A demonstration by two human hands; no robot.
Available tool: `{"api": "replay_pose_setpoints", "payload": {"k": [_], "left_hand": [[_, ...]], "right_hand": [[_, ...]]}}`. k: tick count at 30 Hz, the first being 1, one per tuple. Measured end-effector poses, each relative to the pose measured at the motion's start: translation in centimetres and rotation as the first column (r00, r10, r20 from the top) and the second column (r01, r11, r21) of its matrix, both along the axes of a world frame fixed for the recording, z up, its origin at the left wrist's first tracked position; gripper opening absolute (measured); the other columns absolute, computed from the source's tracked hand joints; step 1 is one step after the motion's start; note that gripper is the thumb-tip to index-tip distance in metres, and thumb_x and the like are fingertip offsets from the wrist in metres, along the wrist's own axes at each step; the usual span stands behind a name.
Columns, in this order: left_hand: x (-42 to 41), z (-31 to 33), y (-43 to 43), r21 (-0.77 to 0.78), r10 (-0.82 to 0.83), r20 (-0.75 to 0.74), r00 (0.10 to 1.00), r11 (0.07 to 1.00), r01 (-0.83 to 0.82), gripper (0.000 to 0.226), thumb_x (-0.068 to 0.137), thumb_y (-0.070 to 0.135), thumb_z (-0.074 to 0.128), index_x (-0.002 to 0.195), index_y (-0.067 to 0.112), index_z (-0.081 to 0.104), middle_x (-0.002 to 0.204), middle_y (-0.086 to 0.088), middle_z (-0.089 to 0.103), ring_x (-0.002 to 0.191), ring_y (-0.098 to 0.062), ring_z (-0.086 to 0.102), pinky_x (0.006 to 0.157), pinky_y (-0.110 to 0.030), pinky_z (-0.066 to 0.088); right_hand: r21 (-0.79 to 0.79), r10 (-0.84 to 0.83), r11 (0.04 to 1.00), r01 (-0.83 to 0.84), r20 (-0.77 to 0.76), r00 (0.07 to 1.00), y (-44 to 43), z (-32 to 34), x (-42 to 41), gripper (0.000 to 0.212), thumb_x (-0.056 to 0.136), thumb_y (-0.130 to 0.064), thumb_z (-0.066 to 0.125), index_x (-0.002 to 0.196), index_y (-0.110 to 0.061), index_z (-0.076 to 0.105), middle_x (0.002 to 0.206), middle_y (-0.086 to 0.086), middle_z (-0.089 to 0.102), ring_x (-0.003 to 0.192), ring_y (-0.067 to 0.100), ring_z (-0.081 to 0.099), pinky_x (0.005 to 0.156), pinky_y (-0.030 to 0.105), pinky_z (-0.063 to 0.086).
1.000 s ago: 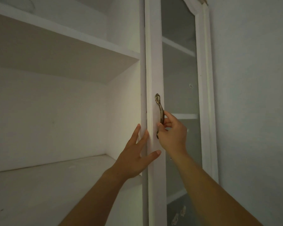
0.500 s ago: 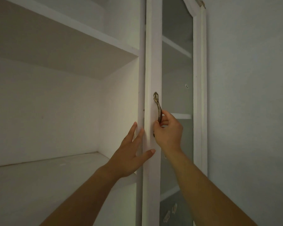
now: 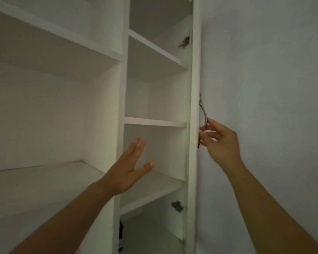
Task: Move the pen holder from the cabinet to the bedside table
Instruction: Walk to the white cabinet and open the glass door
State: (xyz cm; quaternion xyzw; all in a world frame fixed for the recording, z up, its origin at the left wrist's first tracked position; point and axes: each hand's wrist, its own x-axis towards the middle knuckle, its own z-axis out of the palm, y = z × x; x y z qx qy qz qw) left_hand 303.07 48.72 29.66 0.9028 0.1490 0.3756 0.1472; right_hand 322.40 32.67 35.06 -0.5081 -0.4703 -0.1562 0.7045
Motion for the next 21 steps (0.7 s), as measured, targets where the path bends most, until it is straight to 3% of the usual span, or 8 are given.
{"api": "replay_pose_setpoints", "payload": {"k": [3,5,9,15,18,21], "left_hand": [[3.6,-0.3,-4.2,-0.013,-0.076,0.002,0.997,0.997,0.076,0.078,0.068,0.08,0.025,0.134,0.053,-0.005,0.149,0.028,-0.013,0.136,0.007,-0.008,0.111,-0.028,0.003],[5.8,-0.1,-7.0,0.007,-0.108,0.002,0.994,0.994,0.107,0.077,0.065,0.082,0.025,0.131,0.057,-0.006,0.146,0.03,-0.013,0.134,0.008,-0.007,0.11,-0.028,0.004],[8.6,0.6,-10.5,0.059,-0.142,0.004,0.99,0.988,0.141,0.066,0.08,0.068,0.032,0.134,0.054,-0.005,0.148,0.029,-0.011,0.134,0.008,-0.006,0.11,-0.026,0.005],[9.0,0.3,-11.9,0.004,-0.081,0.029,0.996,0.997,0.081,0.06,0.081,0.062,0.033,0.126,0.058,-0.005,0.15,0.022,0.001,0.138,0.0,0.003,0.112,-0.032,0.009],[9.3,0.6,-12.2,0.007,-0.058,0.012,0.998,0.998,0.058,0.065,0.08,0.065,0.033,0.134,0.054,-0.001,0.153,0.019,0.004,0.14,-0.002,0.005,0.114,-0.034,0.011],[9.7,0.8,-13.4,0.004,-0.082,0.015,0.996,0.997,0.082,0.062,0.082,0.062,0.035,0.134,0.053,0.002,0.146,0.028,0.009,0.134,0.007,0.011,0.111,-0.024,0.012]], "right_hand": [[-0.002,0.067,0.998,-0.068,-0.087,0.994,-2.7,-0.3,1.7,0.041,0.082,0.001,0.064,0.118,-0.02,0.062,0.095,0.005,0.068,0.08,0.019,0.066,0.075,0.037,0.058],[-0.007,0.121,0.992,-0.123,-0.122,0.985,-3.8,-0.6,2.8,0.041,0.082,0.002,0.063,0.118,-0.02,0.062,0.097,0.004,0.068,0.083,0.018,0.067,0.079,0.036,0.057],[-0.087,0.166,0.98,-0.177,-0.121,0.979,-4.7,-0.1,3.9,0.042,0.083,-0.005,0.064,0.122,-0.019,0.06,0.105,0.0,0.07,0.095,0.01,0.067,0.092,0.036,0.052],[-0.096,0.208,0.971,-0.219,-0.111,0.972,-4.5,0.6,3.7,0.041,0.081,-0.008,0.068,0.12,-0.02,0.06,0.102,0.001,0.071,0.094,0.011,0.066,0.091,0.037,0.053],[-0.066,0.199,0.976,-0.208,-0.126,0.972,-4.5,0.6,4.2,0.04,0.08,-0.008,0.069,0.117,-0.02,0.062,0.098,0.0,0.071,0.093,0.011,0.067,0.091,0.037,0.053],[-0.047,0.212,0.974,-0.22,-0.146,0.966,-4.9,0.5,4.9,0.04,0.08,-0.007,0.069,0.117,-0.019,0.063,0.097,-0.001,0.071,0.092,0.011,0.067,0.089,0.038,0.054]]}}
